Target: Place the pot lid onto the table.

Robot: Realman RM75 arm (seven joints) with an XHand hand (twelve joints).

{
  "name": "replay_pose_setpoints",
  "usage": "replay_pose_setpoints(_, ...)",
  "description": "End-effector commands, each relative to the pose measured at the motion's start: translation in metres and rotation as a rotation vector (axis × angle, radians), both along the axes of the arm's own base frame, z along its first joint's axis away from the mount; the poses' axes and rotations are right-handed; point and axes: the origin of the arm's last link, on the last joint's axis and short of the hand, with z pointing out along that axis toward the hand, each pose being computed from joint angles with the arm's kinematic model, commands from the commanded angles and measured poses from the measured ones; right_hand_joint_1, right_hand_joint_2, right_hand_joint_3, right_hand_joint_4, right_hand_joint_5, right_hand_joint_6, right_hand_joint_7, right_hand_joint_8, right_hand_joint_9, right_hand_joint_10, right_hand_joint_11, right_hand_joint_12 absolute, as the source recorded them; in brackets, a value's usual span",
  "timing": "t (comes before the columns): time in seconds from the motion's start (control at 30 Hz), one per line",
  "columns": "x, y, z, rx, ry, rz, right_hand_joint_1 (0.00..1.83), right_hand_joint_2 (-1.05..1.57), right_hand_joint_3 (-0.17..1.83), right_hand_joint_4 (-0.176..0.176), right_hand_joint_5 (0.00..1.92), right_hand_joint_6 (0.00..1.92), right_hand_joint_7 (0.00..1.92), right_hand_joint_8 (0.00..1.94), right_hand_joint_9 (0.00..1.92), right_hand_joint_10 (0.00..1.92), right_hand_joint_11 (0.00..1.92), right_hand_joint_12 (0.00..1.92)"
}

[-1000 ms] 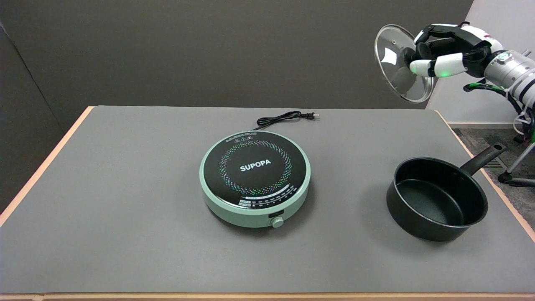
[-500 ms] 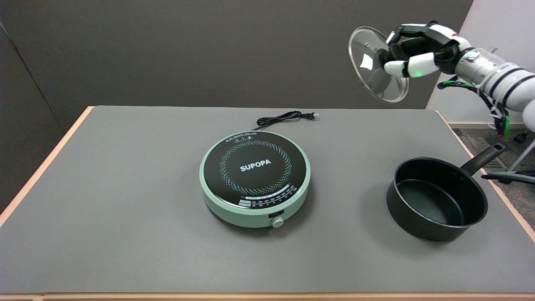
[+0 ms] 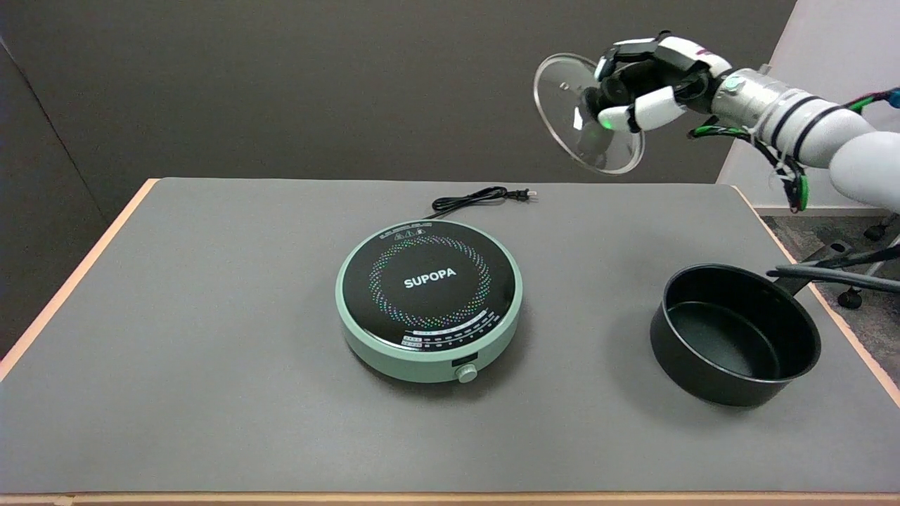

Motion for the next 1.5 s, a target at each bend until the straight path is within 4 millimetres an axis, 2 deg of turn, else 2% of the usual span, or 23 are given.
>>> replay_pose_setpoints(0.03,-0.027,-0.028,-0.042,0.161,0.307,-0.256,1.36,0.78,0.82,0.176,0.60,1.47,0.87,1.45,0.78,1.86,0.62,1.64)
replay_pose_setpoints(0.2,-0.041,-0.023,-0.035,0.165,0.387,-0.336,1.37,0.77,0.83,0.176,0.61,1.48,0.89,1.43,0.79,1.85,0.64,1.60)
replay_pose_setpoints(0.43,-0.054,-0.016,-0.029,0.166,0.412,-0.400,1.37,0.76,0.83,0.176,0.61,1.48,0.89,1.42,0.79,1.84,0.64,1.59)
replay_pose_setpoints(0.77,-0.067,-0.015,-0.015,0.149,0.486,-0.438,1.37,0.76,0.84,0.176,0.62,1.47,0.90,1.41,0.80,1.83,0.65,1.58)
replay_pose_setpoints(1.03,-0.082,-0.028,-0.031,0.198,0.554,-0.465,1.37,0.76,0.84,0.176,0.62,1.47,0.90,1.42,0.80,1.84,0.65,1.58)
replay_pose_setpoints(1.33,-0.085,-0.040,-0.041,0.206,0.556,-0.446,1.37,0.75,0.84,0.176,0.62,1.47,0.90,1.41,0.80,1.83,0.65,1.58)
replay_pose_setpoints(1.5,-0.096,-0.045,-0.030,0.161,0.555,-0.446,1.37,0.76,0.84,0.176,0.62,1.47,0.90,1.41,0.80,1.83,0.65,1.58)
